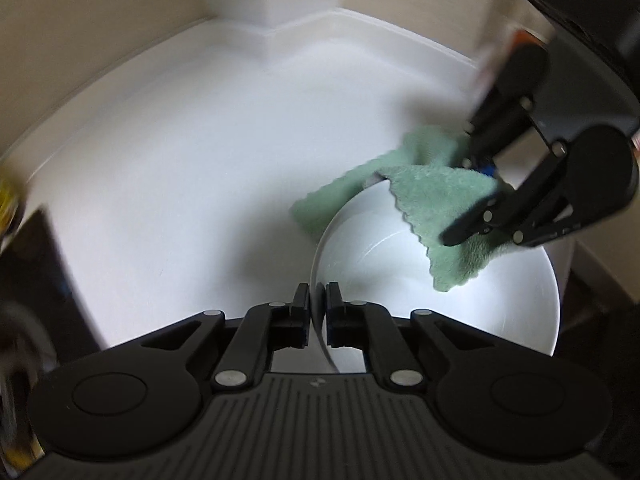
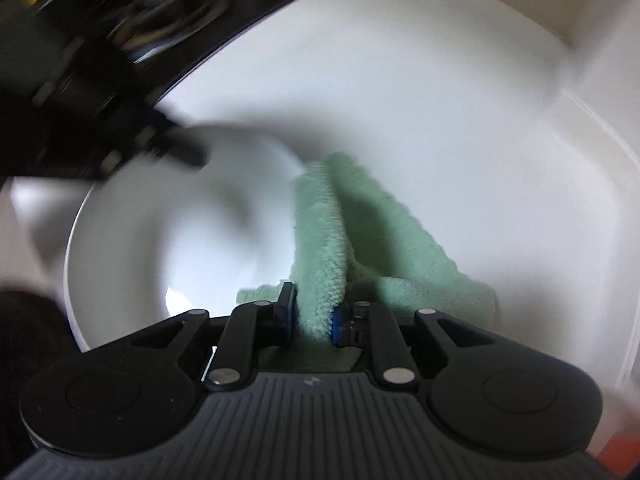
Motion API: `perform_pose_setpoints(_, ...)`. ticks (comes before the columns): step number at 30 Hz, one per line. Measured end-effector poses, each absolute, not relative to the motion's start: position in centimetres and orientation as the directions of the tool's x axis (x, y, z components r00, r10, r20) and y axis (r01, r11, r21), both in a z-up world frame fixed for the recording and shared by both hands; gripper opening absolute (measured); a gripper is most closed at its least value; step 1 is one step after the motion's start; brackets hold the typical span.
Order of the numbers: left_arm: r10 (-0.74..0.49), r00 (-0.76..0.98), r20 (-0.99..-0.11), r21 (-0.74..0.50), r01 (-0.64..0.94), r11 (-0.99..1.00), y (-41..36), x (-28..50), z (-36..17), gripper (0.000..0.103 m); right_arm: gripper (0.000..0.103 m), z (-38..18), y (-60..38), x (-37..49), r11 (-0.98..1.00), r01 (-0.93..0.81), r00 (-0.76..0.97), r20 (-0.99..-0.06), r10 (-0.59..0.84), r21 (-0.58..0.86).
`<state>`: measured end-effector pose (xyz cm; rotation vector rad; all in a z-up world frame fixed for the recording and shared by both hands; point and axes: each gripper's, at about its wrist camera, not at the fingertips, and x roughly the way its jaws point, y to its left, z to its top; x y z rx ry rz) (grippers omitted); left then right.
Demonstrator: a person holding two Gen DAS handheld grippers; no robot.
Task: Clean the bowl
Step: 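Hold the bowl rim with the left gripper while the right gripper rubs the cloth around the wall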
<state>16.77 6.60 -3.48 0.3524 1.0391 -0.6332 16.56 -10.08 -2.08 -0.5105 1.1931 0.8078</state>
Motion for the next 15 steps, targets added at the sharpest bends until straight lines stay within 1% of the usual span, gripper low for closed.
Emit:
perform_pose_setpoints(2,-0.315,0.345,-0.884,0.01,0.688,0.725,6.1,17.2,-3.3,0.006,0.017,-1.9,-9.8,16.9,0.569,-0.822,0.133,-0.961,0.244,0.03)
perform_pose_setpoints(5,-0.324,0.331,-0.886,0.019,0.726,0.688,5.4,17.6,-3.2,0.006,0.018,-2.3,-7.7,17.5,0.515,-0.856,0.182,-0.962,0.205,-0.053)
perform_pose_setpoints(7,-0.336,0.337,-0.88,0.005,0.712,0.702,5.4,17.5,-3.3,0.007,0.019,-2.3,-6.7,17.8,0.485,-0.867,0.236,-0.951,0.201,-0.113)
perform_pose_setpoints(8,-0.334,0.344,-0.877,-0.007,0.688,0.726,5.5,17.0,-3.3,0.007,0.019,-2.2,-6.5,18.1,0.488,-0.866,0.245,-0.946,0.214,-0.114)
perform_pose_setpoints(10,-0.318,0.365,-0.875,-0.034,0.609,0.793,6.0,16.6,-3.4,0.009,0.018,-2.0,-6.6,18.8,0.528,-0.846,0.244,-0.935,0.257,-0.076)
perform_pose_setpoints(13,-0.269,0.399,-0.877,-0.043,0.492,0.87,6.7,14.9,-3.6,0.009,0.015,-1.7,-8.2,19.4,0.615,-0.789,0.242,-0.914,0.324,0.008)
perform_pose_setpoints(15,-0.258,0.404,-0.878,-0.041,0.473,0.88,6.8,14.1,-3.8,0.009,0.014,-1.6,-9.4,19.2,0.674,-0.737,0.258,-0.904,0.341,0.044)
